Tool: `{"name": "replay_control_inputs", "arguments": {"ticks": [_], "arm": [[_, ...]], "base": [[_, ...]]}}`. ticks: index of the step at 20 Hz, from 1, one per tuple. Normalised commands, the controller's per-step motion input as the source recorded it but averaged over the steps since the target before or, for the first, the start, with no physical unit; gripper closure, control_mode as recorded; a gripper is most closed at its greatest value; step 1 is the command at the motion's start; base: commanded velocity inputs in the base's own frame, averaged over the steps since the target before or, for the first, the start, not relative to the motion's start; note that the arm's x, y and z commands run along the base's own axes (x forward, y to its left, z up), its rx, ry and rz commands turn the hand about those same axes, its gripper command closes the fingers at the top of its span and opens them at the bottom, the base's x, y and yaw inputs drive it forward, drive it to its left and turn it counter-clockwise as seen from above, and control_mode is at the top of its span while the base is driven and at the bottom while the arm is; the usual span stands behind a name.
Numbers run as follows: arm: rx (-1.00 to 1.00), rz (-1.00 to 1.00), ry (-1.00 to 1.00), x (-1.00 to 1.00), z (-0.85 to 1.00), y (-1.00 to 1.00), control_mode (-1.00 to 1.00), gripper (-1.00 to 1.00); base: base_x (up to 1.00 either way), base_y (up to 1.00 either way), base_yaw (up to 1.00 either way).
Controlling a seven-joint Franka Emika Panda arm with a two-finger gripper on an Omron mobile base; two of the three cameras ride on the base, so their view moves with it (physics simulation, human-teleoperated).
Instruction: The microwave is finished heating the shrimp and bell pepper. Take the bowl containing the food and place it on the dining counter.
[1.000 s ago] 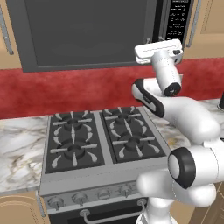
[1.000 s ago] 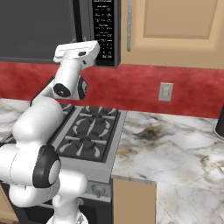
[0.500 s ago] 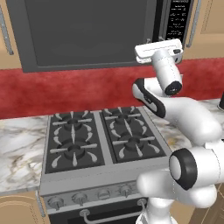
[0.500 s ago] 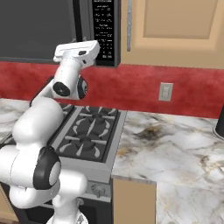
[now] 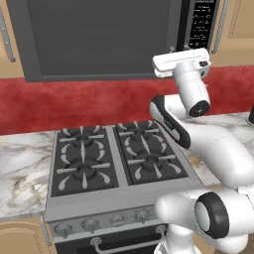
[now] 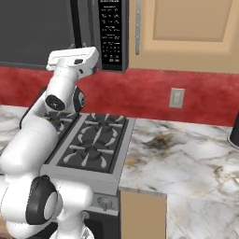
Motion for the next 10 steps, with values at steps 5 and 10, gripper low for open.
{"name": "replay_control_inputs", "arguments": {"ticks": [5, 10], "arm": [[0.00, 0.01, 0.01, -1.00, 0.63, 0.82, -1.00, 1.00], [0.00, 0.05, 0.06, -0.97, 0.69, 0.98, -1.00, 1.00]], "base": [[0.00, 0.00, 0.00], [0.00, 0.00, 0.00]]}}
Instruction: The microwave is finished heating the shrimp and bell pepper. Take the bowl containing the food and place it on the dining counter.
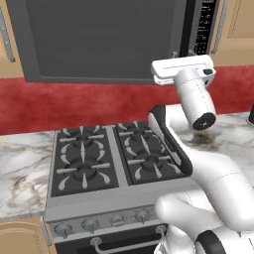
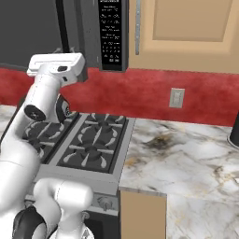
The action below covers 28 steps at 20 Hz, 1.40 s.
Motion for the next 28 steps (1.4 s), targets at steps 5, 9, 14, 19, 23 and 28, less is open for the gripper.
{"name": "replay_control_inputs", "arguments": {"ticks": [5, 9, 14, 19, 23, 28], "arm": [[0.00, 0.09, 0.08, -0.97, 0.75, 1.00, -1.00, 1.00], [-0.01, 0.11, 0.04, -1.00, 0.70, 1.00, -1.00, 1.00], [-0.08, 0.11, 0.01, -1.00, 0.62, 1.00, -1.00, 1.00], [-0.14, 0.11, 0.00, -1.00, 0.60, 1.00, -1.00, 1.00], [-0.20, 0.08, 0.00, -1.00, 0.56, 1.00, -1.00, 1.00], [-0.25, 0.05, 0.00, -1.00, 0.52, 1.00, -1.00, -1.00]], "base": [[0.00, 0.00, 0.00], [0.00, 0.00, 0.00], [0.00, 0.00, 0.00], [0.00, 0.00, 0.00], [0.00, 0.00, 0.00], [0.00, 0.00, 0.00]]}}
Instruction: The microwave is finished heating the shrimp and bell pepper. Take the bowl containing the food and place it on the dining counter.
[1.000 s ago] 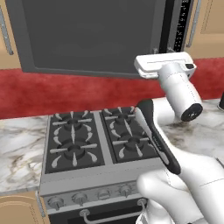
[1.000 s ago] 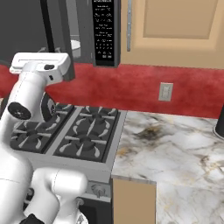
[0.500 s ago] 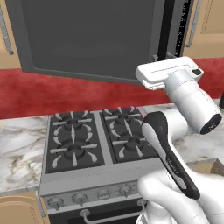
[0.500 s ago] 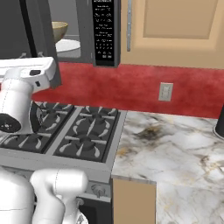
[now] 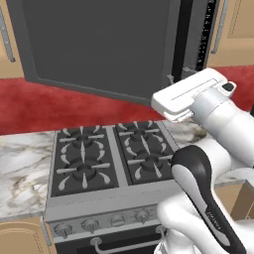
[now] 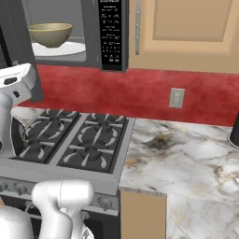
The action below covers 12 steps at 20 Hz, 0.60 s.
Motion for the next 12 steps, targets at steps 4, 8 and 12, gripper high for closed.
{"name": "replay_control_inputs", "arguments": {"ticks": [4, 8, 12], "arm": [[-0.27, 0.00, -0.01, -1.00, 0.18, 1.00, -1.00, -1.00], [-0.19, 0.07, -0.17, -1.00, -0.19, 0.50, -1.00, -1.00], [-0.05, 0.03, -0.24, -1.00, -0.09, -0.14, -1.00, -1.00]], "base": [[0.00, 0.00, 0.00], [0.00, 0.00, 0.00], [0.00, 0.00, 0.00]]}}
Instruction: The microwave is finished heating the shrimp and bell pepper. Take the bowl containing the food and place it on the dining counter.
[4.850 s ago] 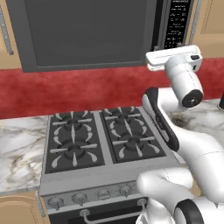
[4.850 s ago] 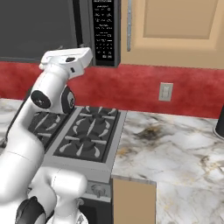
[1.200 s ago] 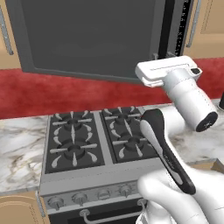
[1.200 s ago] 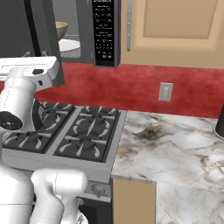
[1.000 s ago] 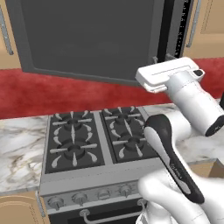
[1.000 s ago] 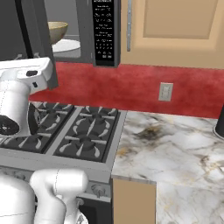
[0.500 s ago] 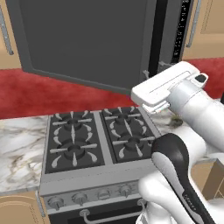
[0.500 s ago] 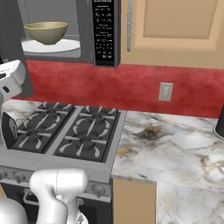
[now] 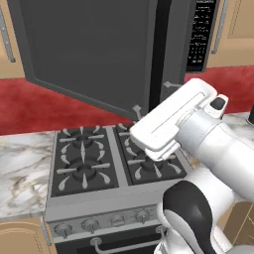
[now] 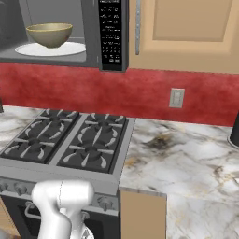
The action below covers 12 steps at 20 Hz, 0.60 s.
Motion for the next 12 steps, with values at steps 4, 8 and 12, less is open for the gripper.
{"name": "replay_control_inputs", "arguments": {"ticks": [4, 8, 12], "arm": [[0.12, 0.00, -0.05, -1.00, 0.21, -0.95, -1.00, -1.00], [0.26, 0.00, -0.03, -1.00, 0.37, -1.00, -1.00, -1.00], [0.08, 0.00, -0.19, -0.94, 0.22, -0.62, -1.00, -1.00]], "base": [[0.00, 0.00, 0.00], [0.00, 0.00, 0.00], [0.00, 0.00, 0.00]]}}
